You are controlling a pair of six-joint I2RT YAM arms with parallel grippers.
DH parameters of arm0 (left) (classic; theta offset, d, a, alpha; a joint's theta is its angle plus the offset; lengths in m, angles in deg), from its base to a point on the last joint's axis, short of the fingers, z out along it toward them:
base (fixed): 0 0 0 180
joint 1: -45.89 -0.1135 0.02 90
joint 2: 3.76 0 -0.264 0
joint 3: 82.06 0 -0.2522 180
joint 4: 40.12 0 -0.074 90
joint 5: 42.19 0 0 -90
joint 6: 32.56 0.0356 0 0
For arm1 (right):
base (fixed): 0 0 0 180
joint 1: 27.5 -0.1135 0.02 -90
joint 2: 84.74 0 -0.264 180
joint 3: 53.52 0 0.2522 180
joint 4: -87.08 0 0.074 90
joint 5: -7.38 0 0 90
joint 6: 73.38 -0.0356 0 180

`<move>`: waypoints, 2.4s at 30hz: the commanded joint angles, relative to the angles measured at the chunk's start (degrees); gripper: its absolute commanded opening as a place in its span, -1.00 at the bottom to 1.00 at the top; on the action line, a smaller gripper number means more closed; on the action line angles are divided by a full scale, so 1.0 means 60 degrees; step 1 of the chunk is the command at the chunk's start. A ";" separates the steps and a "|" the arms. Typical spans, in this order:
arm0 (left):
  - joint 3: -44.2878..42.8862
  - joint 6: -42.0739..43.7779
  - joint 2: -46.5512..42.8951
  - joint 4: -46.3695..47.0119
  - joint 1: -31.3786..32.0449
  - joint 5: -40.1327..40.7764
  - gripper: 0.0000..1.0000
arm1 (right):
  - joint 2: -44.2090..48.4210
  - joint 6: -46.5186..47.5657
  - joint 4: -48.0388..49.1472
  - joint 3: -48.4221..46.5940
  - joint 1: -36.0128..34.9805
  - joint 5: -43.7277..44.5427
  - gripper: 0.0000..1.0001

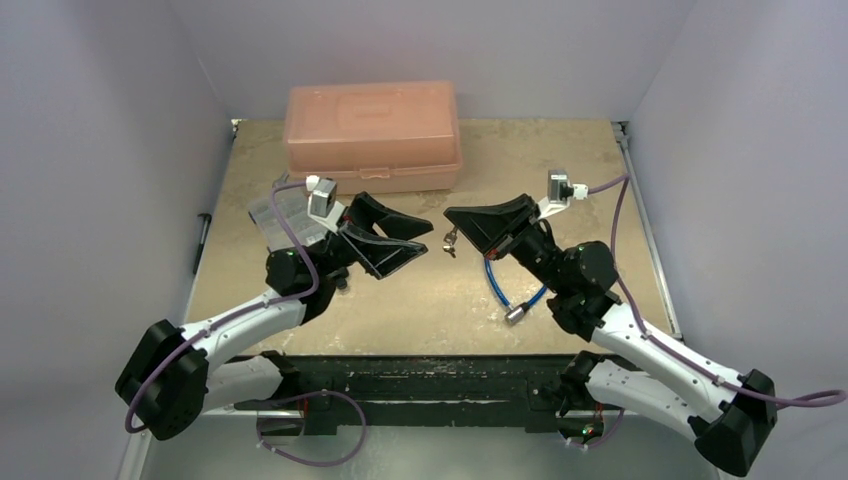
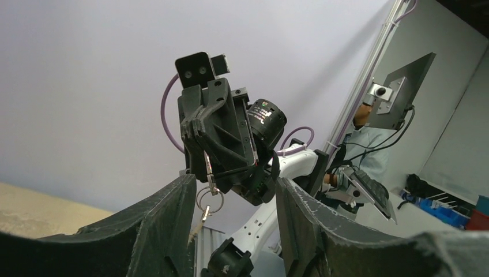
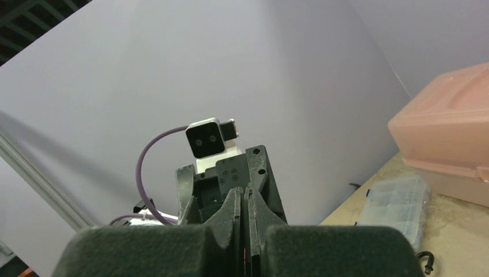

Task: Unlock with the key

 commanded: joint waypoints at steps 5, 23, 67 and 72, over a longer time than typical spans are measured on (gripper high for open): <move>-0.0145 0.0236 0.0296 0.0545 0.0452 0.0146 0.02 | -0.0114 0.0009 0.0639 -0.0527 -0.0004 -0.0168 -1.00; -0.0206 0.0784 0.0621 0.0237 0.1020 0.1108 -0.40 | -0.0377 -0.0173 0.1004 -0.0451 0.0000 -0.0426 -1.00; -0.0821 0.1131 0.0293 -0.2047 0.1184 0.1368 0.08 | 0.0023 0.0324 -0.0182 -0.0251 -0.0001 -0.0050 -1.00; -0.0849 0.1150 0.0382 -0.2064 0.1172 0.1226 -0.24 | -0.0033 0.0281 -0.0092 -0.0277 -0.0008 -0.0137 -1.00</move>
